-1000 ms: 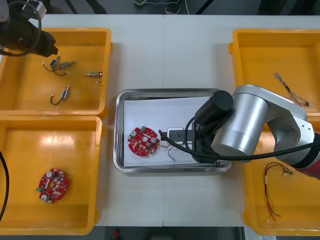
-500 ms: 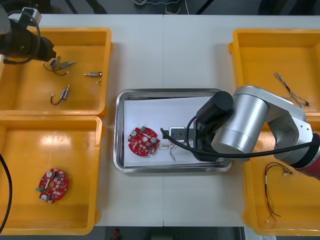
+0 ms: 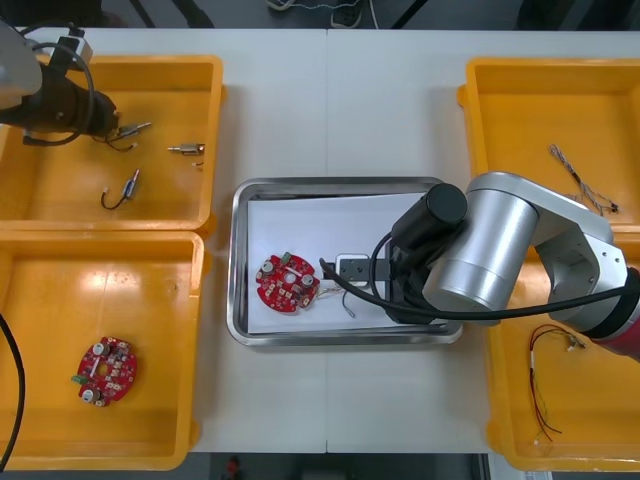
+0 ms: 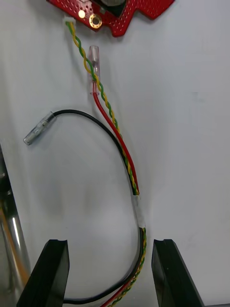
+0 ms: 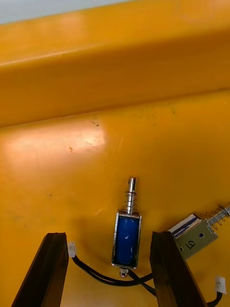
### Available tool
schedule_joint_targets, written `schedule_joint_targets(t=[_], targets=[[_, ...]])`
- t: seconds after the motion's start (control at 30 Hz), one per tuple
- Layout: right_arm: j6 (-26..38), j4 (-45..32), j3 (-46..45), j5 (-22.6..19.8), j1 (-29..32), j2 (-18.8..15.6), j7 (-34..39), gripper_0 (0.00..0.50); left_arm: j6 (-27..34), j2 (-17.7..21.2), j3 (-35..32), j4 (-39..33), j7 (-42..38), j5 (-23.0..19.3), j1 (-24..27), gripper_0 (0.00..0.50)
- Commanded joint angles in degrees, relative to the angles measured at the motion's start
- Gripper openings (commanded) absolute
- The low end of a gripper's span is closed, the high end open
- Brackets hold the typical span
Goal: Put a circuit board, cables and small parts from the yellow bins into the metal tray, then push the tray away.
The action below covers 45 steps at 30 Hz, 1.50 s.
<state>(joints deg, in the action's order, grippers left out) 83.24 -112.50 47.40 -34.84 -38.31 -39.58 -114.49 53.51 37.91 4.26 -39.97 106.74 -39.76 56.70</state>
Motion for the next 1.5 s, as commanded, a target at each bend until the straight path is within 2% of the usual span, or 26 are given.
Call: schedule_joint_targets(t=[0.03, 0.3, 0.53, 0.8, 0.87, 1.07, 1.23, 1.37, 1.5], targets=[[0.78, -3.17, -0.29, 0.30, 0.52, 0.03, 0.76, 0.500, -0.96, -1.26, 0.49, -0.20, 6.99, -0.50, 2.63, 0.500], [4.65, -5.10, -4.07, 0.39, 0.52, 1.44, 0.85, 0.500, -3.07, -1.79, 0.49, -0.20, 7.60, -0.32, 1.22, 0.500], [15.46, -7.65, -11.28, 0.39, 0.43, 4.86, 1.03, 0.500, -3.07, -1.79, 0.49, -0.20, 8.39, 0.47, 0.87, 0.500], [26.76, -11.78, -17.52, 0.30, 0.52, 5.13, 1.64, 0.500, -2.98, -1.35, 0.49, -0.29, 8.92, 1.09, 0.43, 0.500], [26.76, -12.75, -19.98, -0.32, 0.52, 5.13, 1.91, 0.500, -2.98, -1.35, 0.49, -0.20, 8.92, 1.35, 0.43, 0.500], [26.76, -15.38, -27.27, -5.06, 0.52, 3.11, 2.43, 0.500, -2.98, -1.26, 0.05, -0.29, 9.01, 1.88, 0.52, 0.500], [26.76, -15.82, -33.95, -10.78, 0.78, -0.58, 2.87, 0.500, -3.07, -1.17, 0.05, -0.20, 9.01, 2.41, 0.43, 0.500], [26.76, -15.82, -38.52, -11.92, 2.28, -3.05, 3.14, 0.500, -3.07, -1.17, 0.05, -0.29, 9.01, 2.58, -0.01, 0.500], [26.76, -15.82, -42.92, -10.51, 4.47, -4.89, 3.22, 0.500, -2.98, -1.17, 0.14, -0.20, 9.01, 2.58, -0.45, 0.500]])
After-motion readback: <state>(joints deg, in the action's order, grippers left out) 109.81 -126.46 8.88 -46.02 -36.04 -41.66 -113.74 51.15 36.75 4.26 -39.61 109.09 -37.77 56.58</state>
